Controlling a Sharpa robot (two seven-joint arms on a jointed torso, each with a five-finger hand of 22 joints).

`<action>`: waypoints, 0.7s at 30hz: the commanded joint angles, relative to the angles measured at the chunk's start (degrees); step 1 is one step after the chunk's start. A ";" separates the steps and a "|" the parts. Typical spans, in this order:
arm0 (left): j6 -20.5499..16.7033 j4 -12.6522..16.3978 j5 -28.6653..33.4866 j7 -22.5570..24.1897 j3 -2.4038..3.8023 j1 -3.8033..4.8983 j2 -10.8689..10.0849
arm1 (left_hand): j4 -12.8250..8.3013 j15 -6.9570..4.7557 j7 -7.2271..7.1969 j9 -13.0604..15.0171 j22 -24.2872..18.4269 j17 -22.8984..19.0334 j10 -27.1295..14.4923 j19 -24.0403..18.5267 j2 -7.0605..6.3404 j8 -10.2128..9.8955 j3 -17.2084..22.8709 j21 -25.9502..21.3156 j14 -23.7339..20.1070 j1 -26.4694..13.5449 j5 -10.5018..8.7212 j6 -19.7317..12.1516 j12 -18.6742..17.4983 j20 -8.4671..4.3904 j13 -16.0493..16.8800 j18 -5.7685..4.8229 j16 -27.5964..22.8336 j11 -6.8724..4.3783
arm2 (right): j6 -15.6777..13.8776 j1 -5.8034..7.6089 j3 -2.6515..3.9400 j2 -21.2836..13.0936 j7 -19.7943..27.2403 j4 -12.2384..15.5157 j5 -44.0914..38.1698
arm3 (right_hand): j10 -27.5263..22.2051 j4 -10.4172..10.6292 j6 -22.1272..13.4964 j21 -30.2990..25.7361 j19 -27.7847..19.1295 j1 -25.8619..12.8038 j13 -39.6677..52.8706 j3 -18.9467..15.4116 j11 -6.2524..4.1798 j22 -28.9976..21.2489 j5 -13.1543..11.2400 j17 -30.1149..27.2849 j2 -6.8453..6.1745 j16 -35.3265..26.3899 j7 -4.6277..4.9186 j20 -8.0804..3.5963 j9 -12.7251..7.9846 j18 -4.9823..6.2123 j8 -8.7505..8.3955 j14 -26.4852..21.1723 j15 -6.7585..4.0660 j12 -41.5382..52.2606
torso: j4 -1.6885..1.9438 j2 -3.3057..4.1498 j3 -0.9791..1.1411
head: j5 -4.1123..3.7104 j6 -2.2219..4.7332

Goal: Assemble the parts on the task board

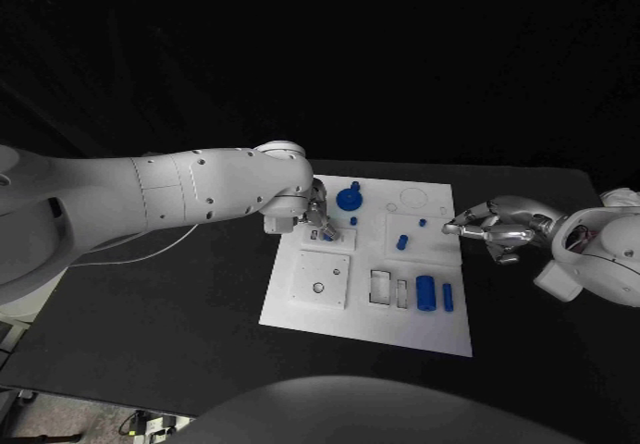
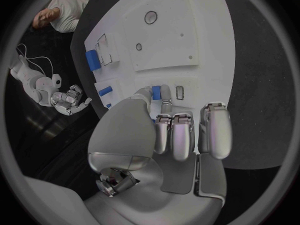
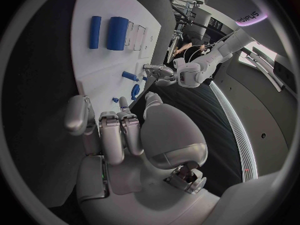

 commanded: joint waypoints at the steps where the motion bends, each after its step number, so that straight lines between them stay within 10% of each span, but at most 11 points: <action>1: 0.94 -0.13 0.34 -7.50 0.00 -0.01 0.17 | 0.06 0.37 -0.90 -0.45 7.96 15.08 5.95 0.51 -0.15 -0.81 0.37 -0.43 5.94 -1.47 -1.45 0.90 -0.21 0.28 15.06 -0.17 0.14 0.56 | 1.14 -0.04 -0.01 0.07 -0.11 0.04 0.14 | 6.28 0.09 -0.10 -0.17 -0.57 0.49 14.92 0.30 0.17 8.03 0.24 15.06 0.13 0.20 0.17 -0.03 -0.07 0.48 -0.28 6.08 0.24 -0.20 | 0.00 0.00 0.00 | -0.03 0.01; 21: 0.55 -1.18 0.34 -7.42 -0.03 -0.27 0.71 | 0.21 1.18 0.14 -1.86 8.15 15.08 5.95 0.52 0.09 -4.27 -2.18 -0.74 5.94 -9.04 -10.12 1.65 -0.21 1.07 15.06 -0.14 0.14 1.50 | 1.47 -0.08 -0.01 0.18 -0.30 -0.12 0.21 | 6.28 0.09 -0.13 -0.31 -0.71 0.54 14.92 0.36 0.18 7.98 0.23 15.06 0.15 0.20 0.19 -0.03 -0.08 0.52 -0.30 6.08 0.24 -0.20 | 0.05 0.02 0.02 | -0.04 0.01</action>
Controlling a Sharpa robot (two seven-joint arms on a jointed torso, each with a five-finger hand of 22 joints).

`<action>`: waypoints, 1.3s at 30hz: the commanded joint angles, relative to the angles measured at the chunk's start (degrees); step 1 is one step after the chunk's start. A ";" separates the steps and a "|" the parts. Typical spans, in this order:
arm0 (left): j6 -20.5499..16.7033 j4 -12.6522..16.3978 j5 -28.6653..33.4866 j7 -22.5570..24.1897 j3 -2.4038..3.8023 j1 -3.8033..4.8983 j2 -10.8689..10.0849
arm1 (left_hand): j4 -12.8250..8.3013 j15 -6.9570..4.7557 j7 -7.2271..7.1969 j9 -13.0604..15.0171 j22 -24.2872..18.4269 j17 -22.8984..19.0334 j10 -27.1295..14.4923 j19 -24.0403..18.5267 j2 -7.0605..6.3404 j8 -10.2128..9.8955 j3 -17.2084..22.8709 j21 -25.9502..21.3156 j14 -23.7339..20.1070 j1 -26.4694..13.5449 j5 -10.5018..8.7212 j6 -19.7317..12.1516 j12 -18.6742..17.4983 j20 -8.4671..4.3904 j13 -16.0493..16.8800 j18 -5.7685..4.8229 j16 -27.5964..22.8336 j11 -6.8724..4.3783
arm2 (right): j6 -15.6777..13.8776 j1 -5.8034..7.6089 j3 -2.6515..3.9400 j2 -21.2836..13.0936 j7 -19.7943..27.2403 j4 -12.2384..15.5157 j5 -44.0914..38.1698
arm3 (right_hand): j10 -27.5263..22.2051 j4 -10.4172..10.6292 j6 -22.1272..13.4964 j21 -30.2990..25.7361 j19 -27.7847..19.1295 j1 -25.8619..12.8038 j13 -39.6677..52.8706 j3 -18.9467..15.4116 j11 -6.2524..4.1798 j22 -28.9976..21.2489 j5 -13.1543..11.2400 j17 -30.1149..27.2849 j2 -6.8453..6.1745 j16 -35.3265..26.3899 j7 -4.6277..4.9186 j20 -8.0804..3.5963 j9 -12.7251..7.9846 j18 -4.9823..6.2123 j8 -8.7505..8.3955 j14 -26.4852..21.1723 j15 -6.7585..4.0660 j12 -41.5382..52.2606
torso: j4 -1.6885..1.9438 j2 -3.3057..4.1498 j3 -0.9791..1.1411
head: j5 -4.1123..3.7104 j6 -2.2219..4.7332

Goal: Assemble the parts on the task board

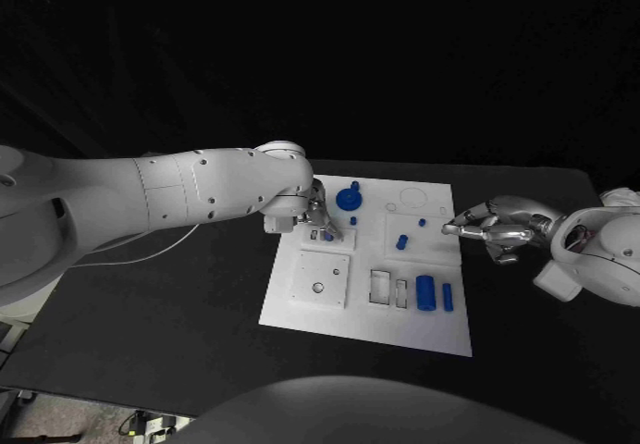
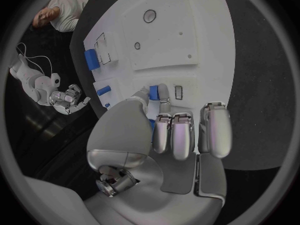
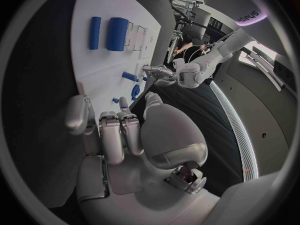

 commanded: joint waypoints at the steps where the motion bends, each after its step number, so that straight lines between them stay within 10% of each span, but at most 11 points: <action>1: 0.33 -0.18 0.15 -7.40 -0.02 -0.08 0.19 | -0.06 0.38 0.46 -0.08 8.19 15.09 5.95 0.34 -0.01 -0.41 -0.46 -0.26 5.93 -0.77 -0.05 0.09 -0.21 0.46 15.06 -0.16 0.14 0.31 | 1.23 -0.10 -0.01 0.12 -0.10 -0.05 0.02 | 6.27 0.09 -0.13 -0.32 -0.30 0.55 14.93 0.36 0.18 7.95 0.24 15.07 0.15 0.20 0.19 -0.03 -0.09 0.52 -0.30 6.08 0.24 -0.23 | 0.03 -0.03 0.03 | 0.06 0.01; 17: -0.31 -0.73 0.15 -7.01 -0.03 -0.15 0.13 | -0.09 0.44 0.55 -0.08 8.16 15.09 5.95 0.30 -0.12 -0.66 -0.92 -0.34 5.93 -1.21 -0.24 -0.12 -0.21 0.52 15.06 -0.14 0.14 0.39 | 1.45 -0.29 -0.01 0.10 -0.21 -0.16 0.09 | 6.27 0.15 -0.15 -0.44 -0.42 0.51 14.93 0.38 0.19 7.90 0.17 15.07 0.18 0.20 0.21 -0.03 -0.11 0.55 -0.32 6.08 0.24 -0.23 | 0.03 -0.07 0.00 | 0.13 0.01; 25: -1.67 -0.62 0.15 -5.23 -0.03 -0.22 0.07 | 0.03 0.58 0.60 0.49 8.37 15.09 5.95 0.39 -1.16 -0.91 -4.70 -0.36 5.93 -5.49 -6.52 0.29 -0.21 0.73 15.06 -0.16 0.14 0.49 | 1.48 -0.35 -0.01 0.04 -0.23 -0.16 0.09 | 6.27 0.22 -0.17 -0.47 -0.44 0.47 14.93 0.38 0.20 7.89 0.11 15.07 0.21 0.20 0.21 -0.03 -0.12 0.55 -0.33 6.08 0.24 -0.23 | 0.05 -0.05 0.02 | 0.16 0.01; 39: -1.64 -0.69 0.15 -4.89 -0.04 -0.29 -0.16 | 0.00 0.55 0.59 0.74 8.33 15.09 5.95 0.30 -2.09 -1.01 -6.13 -0.54 5.93 -6.75 -6.82 0.30 -0.21 0.69 15.06 -0.12 0.14 0.46 | 1.51 -0.38 -0.01 -0.08 -0.27 -0.15 0.09 | 6.27 0.29 -0.22 -0.54 -0.51 0.41 14.93 0.38 0.19 7.87 0.04 15.07 0.23 0.20 0.20 -0.03 -0.14 0.57 -0.37 6.08 0.24 -0.23 | 0.05 -0.07 0.03 | 0.20 0.01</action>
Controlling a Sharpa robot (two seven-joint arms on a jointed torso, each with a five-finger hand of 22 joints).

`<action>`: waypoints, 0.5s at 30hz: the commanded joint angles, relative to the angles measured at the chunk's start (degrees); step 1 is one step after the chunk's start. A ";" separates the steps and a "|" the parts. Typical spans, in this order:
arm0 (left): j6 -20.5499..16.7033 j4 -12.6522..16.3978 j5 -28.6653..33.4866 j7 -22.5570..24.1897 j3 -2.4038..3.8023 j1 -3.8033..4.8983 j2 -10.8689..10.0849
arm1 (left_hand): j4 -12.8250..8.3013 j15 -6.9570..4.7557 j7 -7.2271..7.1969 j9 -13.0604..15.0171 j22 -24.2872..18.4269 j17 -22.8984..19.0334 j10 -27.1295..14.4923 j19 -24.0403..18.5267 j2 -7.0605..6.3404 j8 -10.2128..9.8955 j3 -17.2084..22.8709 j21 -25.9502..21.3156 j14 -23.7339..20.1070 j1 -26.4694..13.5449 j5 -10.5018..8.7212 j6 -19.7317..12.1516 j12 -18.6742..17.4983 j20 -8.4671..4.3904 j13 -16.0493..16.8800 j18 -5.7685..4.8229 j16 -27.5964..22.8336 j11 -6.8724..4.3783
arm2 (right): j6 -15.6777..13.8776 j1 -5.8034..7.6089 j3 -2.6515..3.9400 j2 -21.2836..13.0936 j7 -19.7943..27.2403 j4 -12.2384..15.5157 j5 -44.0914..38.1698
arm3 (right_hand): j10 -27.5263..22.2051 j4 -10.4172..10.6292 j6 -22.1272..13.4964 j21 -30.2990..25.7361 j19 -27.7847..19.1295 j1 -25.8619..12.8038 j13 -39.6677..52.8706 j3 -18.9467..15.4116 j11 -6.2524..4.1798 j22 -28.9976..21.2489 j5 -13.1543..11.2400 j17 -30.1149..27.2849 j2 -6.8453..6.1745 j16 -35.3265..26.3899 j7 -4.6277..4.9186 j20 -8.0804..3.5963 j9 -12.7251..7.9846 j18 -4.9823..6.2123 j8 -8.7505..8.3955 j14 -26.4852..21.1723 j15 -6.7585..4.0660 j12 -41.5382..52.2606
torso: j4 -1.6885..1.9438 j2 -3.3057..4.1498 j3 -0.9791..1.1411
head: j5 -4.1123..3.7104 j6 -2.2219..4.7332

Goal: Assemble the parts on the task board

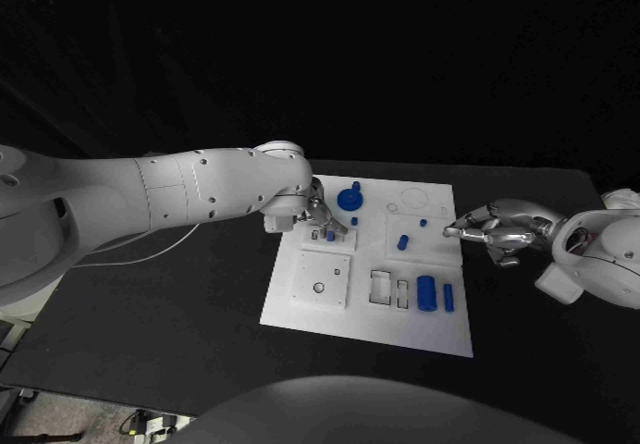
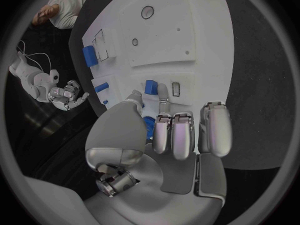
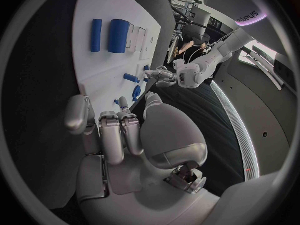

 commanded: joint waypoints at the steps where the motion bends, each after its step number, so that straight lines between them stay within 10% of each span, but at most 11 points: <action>1: -0.38 -0.02 0.00 -4.92 -0.05 -0.12 -0.11 | -0.04 0.36 0.13 0.04 8.33 15.06 5.95 0.51 0.02 -0.35 -0.30 -0.11 6.13 -0.42 -0.39 0.33 -0.21 0.49 15.06 -0.11 0.14 0.47 | 1.04 -0.06 -0.01 -0.01 -0.01 0.03 -0.05 | 6.36 0.13 -0.23 -0.33 -0.52 0.41 14.94 0.23 0.11 7.89 0.04 15.09 0.23 0.20 0.20 -0.03 -0.09 0.57 -0.37 6.08 0.24 -0.20 | 0.00 -0.01 0.00 | -0.01 0.01; 15: -4.35 4.66 -2.75 -1.53 -0.06 -0.24 -3.06 | -0.28 0.35 0.09 1.89 8.47 15.06 5.95 0.53 -0.19 0.89 0.10 -0.26 6.13 3.44 3.51 -0.67 -0.21 0.51 15.06 -0.10 0.14 0.44 | 1.07 -0.13 -0.01 -0.20 0.00 0.01 -0.05 | 6.36 0.17 -0.26 -0.37 -0.54 0.38 14.94 0.22 0.10 7.88 0.01 15.09 0.21 0.20 0.19 -0.03 -0.11 0.58 -0.39 6.08 0.24 -0.20 | 0.02 0.05 -0.05 | -0.09 0.01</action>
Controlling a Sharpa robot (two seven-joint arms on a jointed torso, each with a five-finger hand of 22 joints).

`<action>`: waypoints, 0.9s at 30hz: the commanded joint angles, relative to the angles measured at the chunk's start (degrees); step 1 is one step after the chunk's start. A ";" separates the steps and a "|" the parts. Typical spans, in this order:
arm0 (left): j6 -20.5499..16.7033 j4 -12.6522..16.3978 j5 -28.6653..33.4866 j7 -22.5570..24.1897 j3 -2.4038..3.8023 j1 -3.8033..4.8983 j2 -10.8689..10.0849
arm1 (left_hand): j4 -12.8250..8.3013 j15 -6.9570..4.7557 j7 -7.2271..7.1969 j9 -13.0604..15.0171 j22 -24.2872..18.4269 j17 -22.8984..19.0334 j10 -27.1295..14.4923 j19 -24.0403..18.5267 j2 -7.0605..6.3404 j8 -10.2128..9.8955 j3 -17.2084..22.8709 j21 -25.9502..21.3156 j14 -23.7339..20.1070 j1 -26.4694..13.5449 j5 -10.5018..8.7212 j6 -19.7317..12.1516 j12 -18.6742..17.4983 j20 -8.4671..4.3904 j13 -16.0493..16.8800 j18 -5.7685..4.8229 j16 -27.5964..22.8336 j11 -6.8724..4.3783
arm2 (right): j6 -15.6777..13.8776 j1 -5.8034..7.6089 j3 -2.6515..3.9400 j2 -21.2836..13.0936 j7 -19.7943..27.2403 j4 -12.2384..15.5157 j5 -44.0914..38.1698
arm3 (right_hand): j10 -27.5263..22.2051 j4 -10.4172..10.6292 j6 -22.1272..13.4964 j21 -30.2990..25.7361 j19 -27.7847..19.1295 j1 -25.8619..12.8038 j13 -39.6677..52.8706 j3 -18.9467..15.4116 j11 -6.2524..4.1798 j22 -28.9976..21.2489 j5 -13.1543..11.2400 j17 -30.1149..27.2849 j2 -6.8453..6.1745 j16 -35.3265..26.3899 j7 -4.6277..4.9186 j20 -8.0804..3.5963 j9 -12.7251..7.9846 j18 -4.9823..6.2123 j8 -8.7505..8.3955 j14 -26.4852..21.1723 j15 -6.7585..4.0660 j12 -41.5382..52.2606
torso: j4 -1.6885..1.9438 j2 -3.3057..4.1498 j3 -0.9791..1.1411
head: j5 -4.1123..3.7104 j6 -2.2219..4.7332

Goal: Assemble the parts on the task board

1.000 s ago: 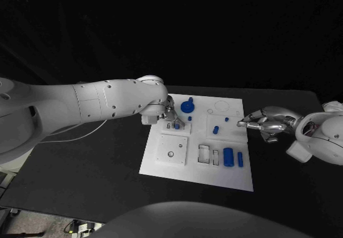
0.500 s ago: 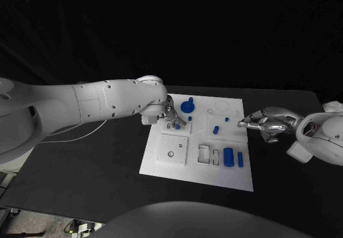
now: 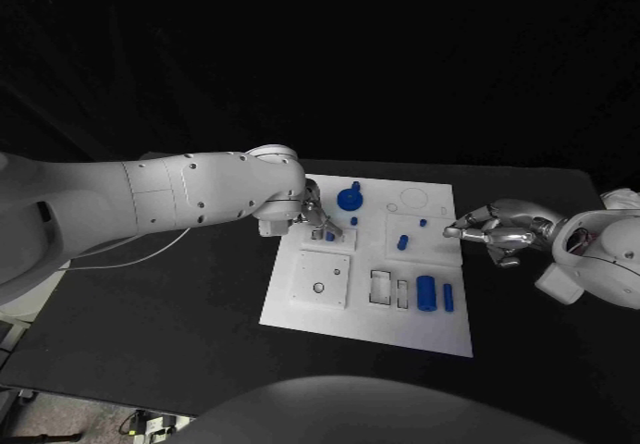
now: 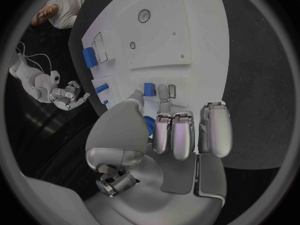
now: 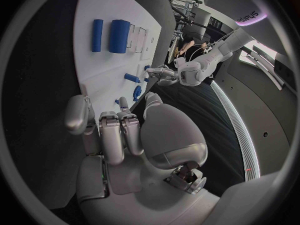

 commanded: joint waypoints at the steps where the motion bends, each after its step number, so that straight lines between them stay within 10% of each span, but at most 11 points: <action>1: -2.16 1.27 -1.58 -1.31 0.01 -0.03 -0.54 | -0.10 0.34 0.03 0.34 8.44 15.07 5.96 0.29 0.01 0.42 0.24 -0.33 6.13 0.81 1.11 -0.67 -0.21 0.29 15.06 -0.09 0.14 0.43 | 1.02 -0.08 -0.01 -0.06 0.03 0.03 -0.07 | 6.37 0.17 -0.26 -0.37 -0.55 0.38 14.95 0.22 0.10 7.89 0.01 15.09 0.21 0.20 0.19 -0.03 -0.05 0.58 -0.39 6.08 0.24 -0.22 | 0.02 0.01 0.00 | 0.01 0.01; 19: -4.53 4.04 -1.17 1.14 -0.33 -0.33 -2.11 | -0.09 0.63 0.54 0.88 8.19 15.07 5.96 -0.10 0.26 0.10 0.18 -1.10 6.13 3.23 5.13 -2.75 -0.21 0.48 15.06 0.06 0.14 0.81 | 0.94 -0.21 -0.01 0.01 0.02 -0.27 -0.07 | 6.37 0.21 -0.30 -0.44 -0.61 0.34 14.95 0.20 0.10 7.87 -0.02 15.09 0.16 0.20 0.18 -0.03 -0.06 0.59 -0.42 6.08 0.24 -0.22 | -0.05 -0.05 0.04 | 0.27 0.01; 27: -6.06 4.60 -0.85 2.21 -0.52 -0.80 -2.36 | -0.17 0.74 0.49 0.92 8.30 15.07 5.96 -0.21 1.07 0.02 0.75 -1.32 6.13 5.33 13.16 -2.84 -0.21 0.67 15.06 0.10 0.14 0.85 | 1.04 -0.26 -0.01 0.00 -0.11 -0.30 -0.07 | 6.37 0.21 -0.31 -0.45 -0.62 0.34 14.95 0.20 0.10 7.86 -0.01 15.09 0.15 0.20 0.18 -0.04 -0.07 0.60 -0.43 6.08 0.24 -0.22 | -0.06 -0.01 0.02 | 0.18 0.01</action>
